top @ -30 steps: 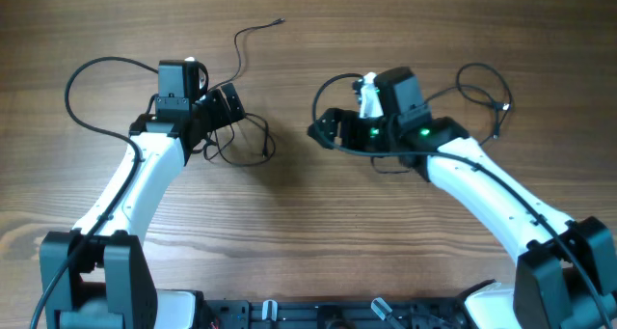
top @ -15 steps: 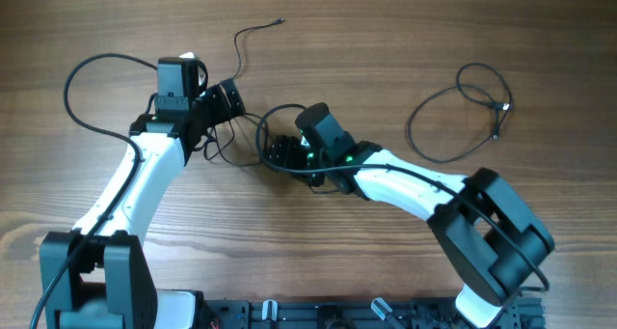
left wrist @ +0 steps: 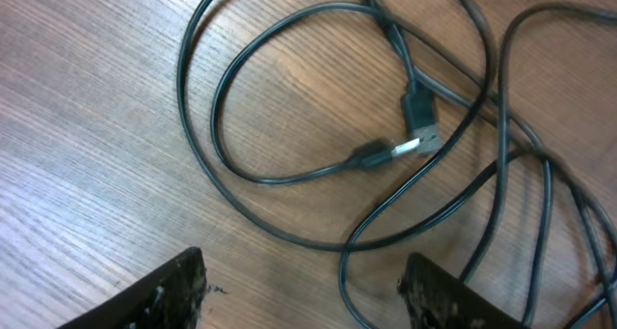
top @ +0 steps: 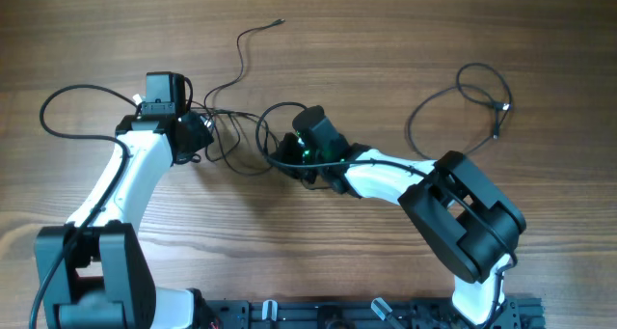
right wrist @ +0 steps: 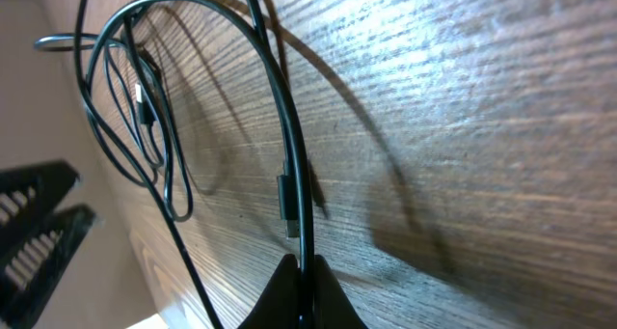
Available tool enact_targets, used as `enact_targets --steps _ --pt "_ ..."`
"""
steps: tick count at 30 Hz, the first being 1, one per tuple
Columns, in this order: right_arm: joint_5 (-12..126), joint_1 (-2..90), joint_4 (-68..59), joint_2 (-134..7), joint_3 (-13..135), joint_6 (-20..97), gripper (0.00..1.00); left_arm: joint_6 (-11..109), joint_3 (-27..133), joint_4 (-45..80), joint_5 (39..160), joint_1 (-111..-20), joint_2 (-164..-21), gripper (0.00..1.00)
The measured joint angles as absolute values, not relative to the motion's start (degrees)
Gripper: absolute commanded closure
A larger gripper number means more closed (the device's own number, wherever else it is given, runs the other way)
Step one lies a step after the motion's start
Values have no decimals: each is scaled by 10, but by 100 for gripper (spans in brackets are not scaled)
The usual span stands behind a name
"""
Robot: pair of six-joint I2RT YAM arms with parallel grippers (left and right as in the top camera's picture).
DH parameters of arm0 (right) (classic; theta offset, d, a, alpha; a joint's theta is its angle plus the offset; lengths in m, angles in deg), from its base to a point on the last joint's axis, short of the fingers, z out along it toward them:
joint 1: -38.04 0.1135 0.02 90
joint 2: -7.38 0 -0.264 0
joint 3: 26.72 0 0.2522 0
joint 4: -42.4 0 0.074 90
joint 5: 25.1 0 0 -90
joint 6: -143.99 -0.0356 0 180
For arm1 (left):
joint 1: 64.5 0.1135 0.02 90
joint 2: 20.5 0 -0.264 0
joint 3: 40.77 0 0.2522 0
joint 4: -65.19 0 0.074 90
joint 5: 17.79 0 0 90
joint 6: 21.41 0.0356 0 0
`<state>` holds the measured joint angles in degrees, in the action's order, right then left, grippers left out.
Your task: Untangle cables
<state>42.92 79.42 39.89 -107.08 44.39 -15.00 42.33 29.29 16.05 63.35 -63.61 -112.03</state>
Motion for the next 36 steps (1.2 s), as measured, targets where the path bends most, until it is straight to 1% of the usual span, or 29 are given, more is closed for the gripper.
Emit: enact_targets --steps 1,2,4,5,7,8,12,15,17,19,22,25,28,30,33,34,36 --pt "424 789 399 -1071 444 -144 96 423 293 175 643 -636 -1127 34" --pt "419 783 399 -1071 444 -139 96 424 293 185 661 -636 -1141 40" --pt "411 774 399 -1071 444 -127 96 426 293 195 685 -636 -1176 42" --pt "409 772 399 -1071 444 -121 96 426 293 204 687 -636 -1191 48" --pt "405 772 399 -1071 444 -115 96 444 293 220 690 -636 -1215 75" --pt "405 772 399 -1071 444 -112 96 464 293 225 691 -636 -1219 96" --pt "390 771 399 -1071 444 -97 96 498 293 235 691 -636 -1219 96" --pt "334 751 401 -1071 444 -64 95 487 293 234 646 -636 -1219 96" --pt "293 722 375 -1048 442 -30 95 472 292 238 620 -636 -1220 96" --pt "270 704 338 -987 440 5 96 462 290 251 610 -636 -1228 96" --pt "265 695 296 -829 440 59 95 447 290 273 605 -636 -1242 96" --pt "284 681 294 -684 440 96 95 442 290 280 605 -636 -1244 96" --pt "363 643 260 -568 440 148 95 442 290 281 604 -636 -1245 96" --pt "456 610 199 -500 442 191 95 440 290 281 605 -636 -1245 96" --pt "500 545 190 -441 442 202 96 440 291 283 605 -636 -1246 95" --pt "502 531 192 -429 442 203 95 440 291 284 605 -636 -1246 90" --pt "499 496 188 -402 463 203 96 437 291 284 607 -636 -1246 70"
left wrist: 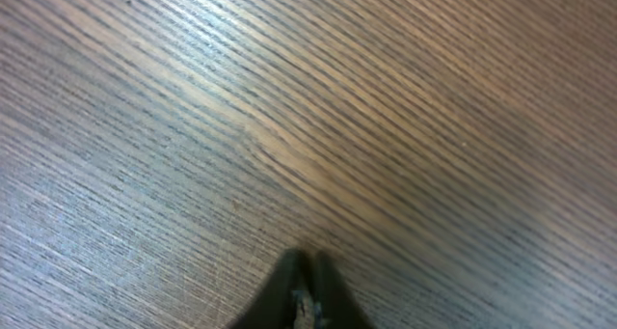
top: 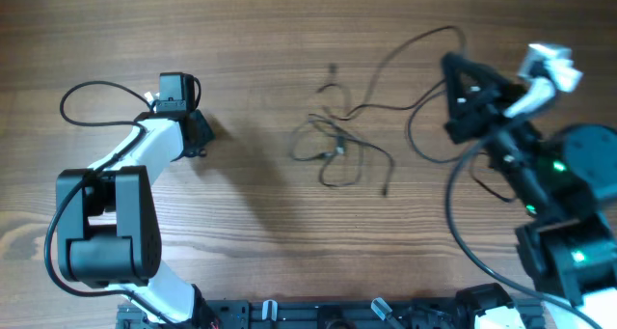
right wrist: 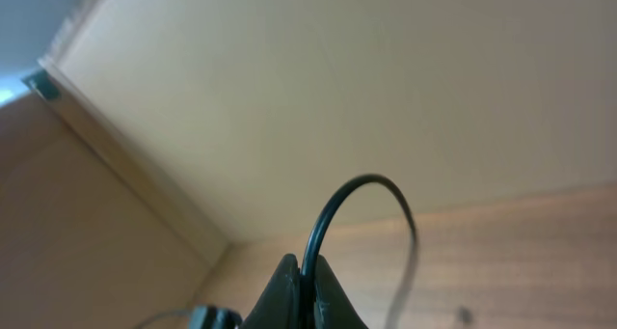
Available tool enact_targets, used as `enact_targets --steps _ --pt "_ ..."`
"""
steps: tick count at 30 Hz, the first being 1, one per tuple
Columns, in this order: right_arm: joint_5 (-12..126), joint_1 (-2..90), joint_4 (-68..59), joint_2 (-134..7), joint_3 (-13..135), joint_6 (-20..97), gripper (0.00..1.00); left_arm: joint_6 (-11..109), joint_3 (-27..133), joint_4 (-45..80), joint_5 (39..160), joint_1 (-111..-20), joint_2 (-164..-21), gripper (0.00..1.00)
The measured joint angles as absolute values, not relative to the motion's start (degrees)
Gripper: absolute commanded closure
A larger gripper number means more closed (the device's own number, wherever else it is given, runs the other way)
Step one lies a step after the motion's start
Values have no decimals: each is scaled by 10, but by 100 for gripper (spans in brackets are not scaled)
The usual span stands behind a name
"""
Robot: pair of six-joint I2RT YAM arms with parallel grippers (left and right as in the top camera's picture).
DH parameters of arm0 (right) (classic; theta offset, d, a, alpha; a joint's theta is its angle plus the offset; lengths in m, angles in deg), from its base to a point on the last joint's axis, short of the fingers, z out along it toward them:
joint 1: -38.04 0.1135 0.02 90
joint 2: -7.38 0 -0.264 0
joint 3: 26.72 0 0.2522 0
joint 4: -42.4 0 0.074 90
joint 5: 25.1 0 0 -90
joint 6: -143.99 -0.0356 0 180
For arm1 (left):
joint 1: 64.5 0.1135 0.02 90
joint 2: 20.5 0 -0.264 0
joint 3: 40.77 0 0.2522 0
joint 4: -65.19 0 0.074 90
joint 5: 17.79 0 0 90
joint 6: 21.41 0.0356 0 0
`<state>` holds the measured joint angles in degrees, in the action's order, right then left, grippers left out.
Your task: Untangle cables
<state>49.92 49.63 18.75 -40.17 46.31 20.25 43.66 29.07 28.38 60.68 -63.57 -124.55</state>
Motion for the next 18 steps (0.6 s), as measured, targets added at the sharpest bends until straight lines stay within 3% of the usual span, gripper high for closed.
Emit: enact_targets --steps 3,4,7,9,11,14,17,18 --pt "467 492 146 -403 487 206 95 483 310 243 702 -629 -1245 49" --pt "461 492 127 -416 488 211 96 524 318 214 790 -629 -1242 42" --pt "428 492 119 -487 487 211 95 655 320 189 1072 -634 -1220 34" --pt "405 492 119 -525 487 204 96 708 323 191 1179 -652 -1211 0" --pt "388 492 119 -554 487 200 95 731 325 201 1224 -682 -1210 2" --pt "378 485 129 -561 487 197 96 705 327 246 1208 -763 -1210 18" --pt "374 448 138 -561 487 189 96 648 328 293 1146 -858 -1210 19" --pt "373 434 135 -561 487 185 96 633 328 305 1133 -892 -1210 13"
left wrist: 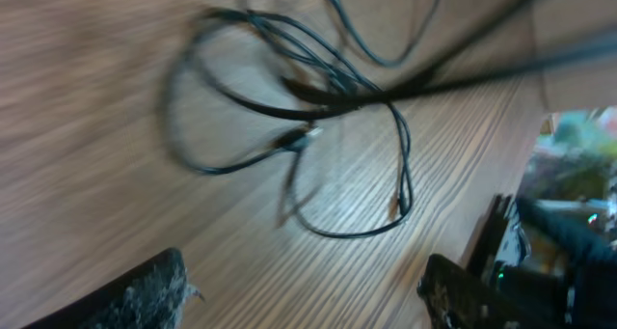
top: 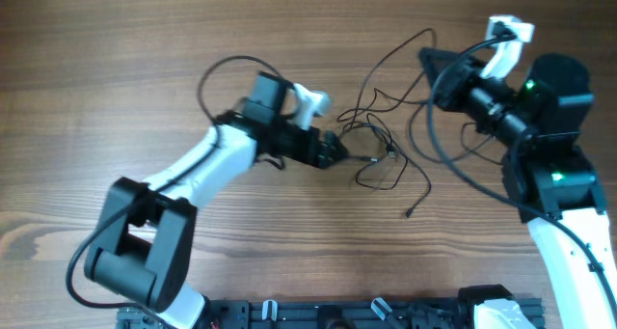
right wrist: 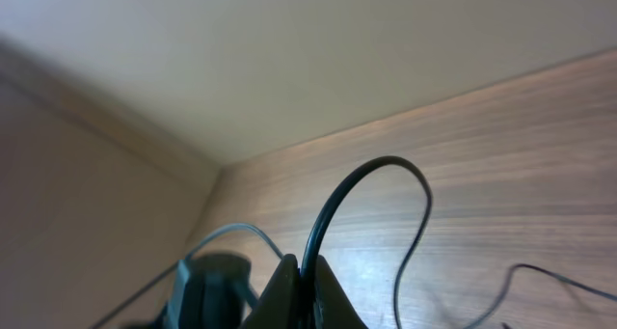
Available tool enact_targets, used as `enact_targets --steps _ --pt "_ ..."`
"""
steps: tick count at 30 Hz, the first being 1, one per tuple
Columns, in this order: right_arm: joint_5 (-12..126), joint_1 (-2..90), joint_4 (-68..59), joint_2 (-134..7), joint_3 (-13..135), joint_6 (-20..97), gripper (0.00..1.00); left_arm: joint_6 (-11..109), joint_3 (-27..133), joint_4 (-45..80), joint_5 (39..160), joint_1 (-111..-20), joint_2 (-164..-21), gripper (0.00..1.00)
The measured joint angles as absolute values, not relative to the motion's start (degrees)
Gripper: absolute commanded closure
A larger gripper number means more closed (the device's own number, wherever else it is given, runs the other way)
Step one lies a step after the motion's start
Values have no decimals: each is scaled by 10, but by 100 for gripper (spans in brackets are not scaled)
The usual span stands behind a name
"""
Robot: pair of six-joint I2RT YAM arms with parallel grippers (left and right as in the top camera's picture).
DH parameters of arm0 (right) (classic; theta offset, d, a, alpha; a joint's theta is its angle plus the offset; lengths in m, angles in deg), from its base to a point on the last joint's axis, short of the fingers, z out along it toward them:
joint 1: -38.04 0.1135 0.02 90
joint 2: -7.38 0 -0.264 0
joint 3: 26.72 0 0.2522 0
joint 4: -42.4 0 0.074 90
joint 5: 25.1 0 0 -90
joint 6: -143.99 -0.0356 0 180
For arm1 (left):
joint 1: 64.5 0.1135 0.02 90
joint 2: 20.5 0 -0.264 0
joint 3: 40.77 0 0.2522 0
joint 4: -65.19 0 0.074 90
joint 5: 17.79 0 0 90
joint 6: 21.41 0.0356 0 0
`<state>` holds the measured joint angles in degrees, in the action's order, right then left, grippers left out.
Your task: Untangle cables
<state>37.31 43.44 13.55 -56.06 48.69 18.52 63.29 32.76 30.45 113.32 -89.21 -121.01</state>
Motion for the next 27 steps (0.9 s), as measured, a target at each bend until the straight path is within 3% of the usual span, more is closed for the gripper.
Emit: enact_targets --steps 1,2,5,14,16,17,18,22,27 --pt "372 407 123 -561 487 175 96 622 328 313 1114 -933 -1210 2" --pt "372 392 115 -561 487 167 96 608 328 313 1092 -961 -1210 1" --pt "370 348 89 -561 487 161 95 543 328 296 1010 -1040 -1210 5" --pt "370 348 83 -561 487 161 96 666 328 357 814 -1183 -1212 9" --pt "369 348 83 -561 487 161 96 670 328 375 780 -1190 -1225 34" --pt "368 348 82 -561 487 161 96 674 328 383 770 -1189 -1237 69" --pt "368 348 82 -561 487 161 96 675 328 392 759 -1189 -1247 96" --pt "368 348 86 -561 487 152 96 679 330 367 673 -1190 -1256 96" --pt "363 348 202 -559 486 137 95 583 334 174 379 -1144 -1256 96"
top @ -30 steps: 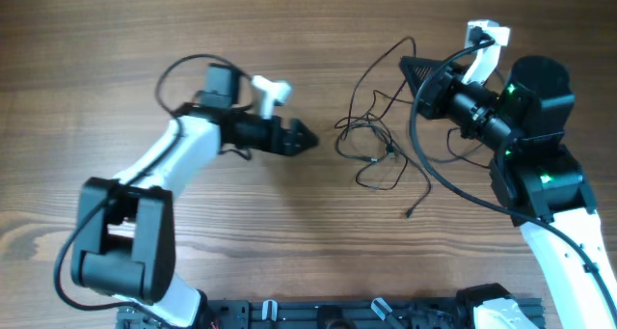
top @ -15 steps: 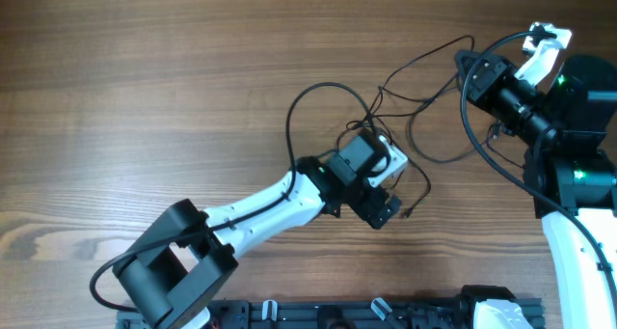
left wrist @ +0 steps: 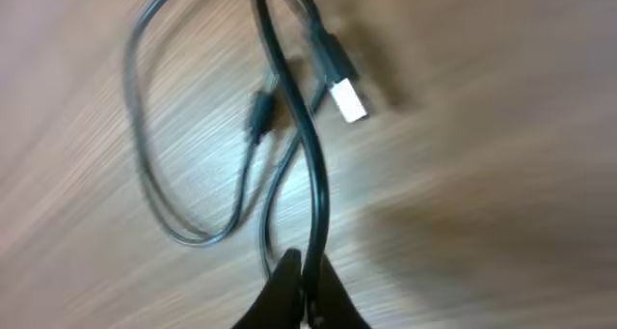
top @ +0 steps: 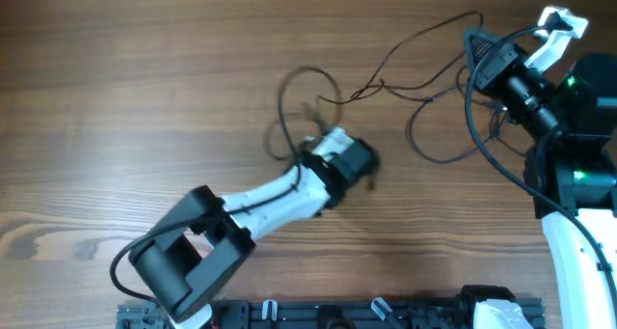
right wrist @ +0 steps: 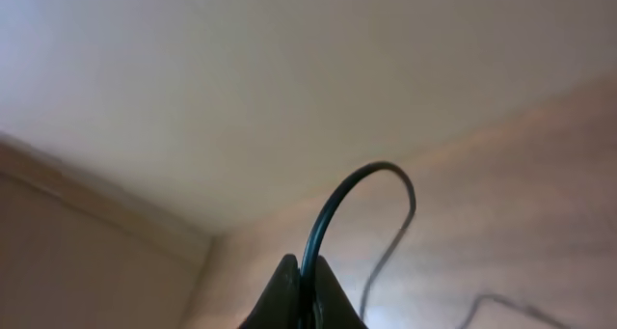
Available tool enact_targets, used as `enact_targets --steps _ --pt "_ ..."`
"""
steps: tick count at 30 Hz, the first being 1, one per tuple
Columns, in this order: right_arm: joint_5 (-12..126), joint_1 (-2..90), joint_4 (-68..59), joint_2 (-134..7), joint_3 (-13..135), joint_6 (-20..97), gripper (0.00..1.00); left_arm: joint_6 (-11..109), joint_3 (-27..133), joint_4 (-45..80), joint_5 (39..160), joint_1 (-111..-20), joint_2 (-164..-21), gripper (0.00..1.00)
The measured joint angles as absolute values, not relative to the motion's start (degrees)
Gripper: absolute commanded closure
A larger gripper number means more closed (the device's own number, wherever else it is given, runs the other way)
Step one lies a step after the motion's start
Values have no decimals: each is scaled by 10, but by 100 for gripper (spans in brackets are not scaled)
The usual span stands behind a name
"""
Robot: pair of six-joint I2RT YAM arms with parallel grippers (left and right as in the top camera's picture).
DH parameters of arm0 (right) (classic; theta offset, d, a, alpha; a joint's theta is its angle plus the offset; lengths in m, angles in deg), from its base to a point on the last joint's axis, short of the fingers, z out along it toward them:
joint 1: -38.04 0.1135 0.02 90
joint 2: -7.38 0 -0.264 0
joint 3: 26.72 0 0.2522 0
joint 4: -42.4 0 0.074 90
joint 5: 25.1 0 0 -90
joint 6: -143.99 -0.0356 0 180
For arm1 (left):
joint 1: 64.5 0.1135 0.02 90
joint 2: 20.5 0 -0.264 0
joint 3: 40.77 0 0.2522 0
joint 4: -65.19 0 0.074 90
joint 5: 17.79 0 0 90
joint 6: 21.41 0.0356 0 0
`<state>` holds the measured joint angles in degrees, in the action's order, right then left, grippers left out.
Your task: Untangle cables
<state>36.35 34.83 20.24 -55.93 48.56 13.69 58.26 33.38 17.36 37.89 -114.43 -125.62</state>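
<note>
Black cables lie spread over the wooden table. A loop (top: 282, 102) lies left of centre, and a thin strand (top: 424, 30) runs up to the right. My left gripper (top: 362, 165) reaches to the table's middle. In the left wrist view the left gripper (left wrist: 307, 281) is shut on one black cable (left wrist: 313, 175), next to a USB plug (left wrist: 347, 99) and a slack loop (left wrist: 145, 165). My right gripper (top: 477, 49) is raised at the far right. In the right wrist view the right gripper (right wrist: 302, 276) is shut on a black cable (right wrist: 333, 208) that arcs upward.
Another cable loop (top: 439, 158) lies under the right arm. A black rail (top: 386, 315) runs along the table's front edge. A pale wall (right wrist: 241, 78) fills most of the right wrist view.
My left gripper was open beside the tangle at centre. Now it is shut on a black cable a little further right. The right gripper holds its cable further right, and the strands lie more spread.
First both grippers were at a tangle left of centre, left open, right shut on a cable. Then the right held its cable high at the far right, with the left shut on nothing at the left. The left then stood open by the tangle, and now grips a cable.
</note>
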Motion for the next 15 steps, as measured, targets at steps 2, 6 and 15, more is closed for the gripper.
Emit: enact_targets --steps 2,6,15 --pt "362 348 272 -548 485 135 96 516 334 129 325 -1074 -1256 96" --pt "397 345 361 -522 483 135 96 467 334 124 381 -940 -1256 96" --pt "489 287 132 -576 493 182 96 584 334 185 812 -756 -1256 96"
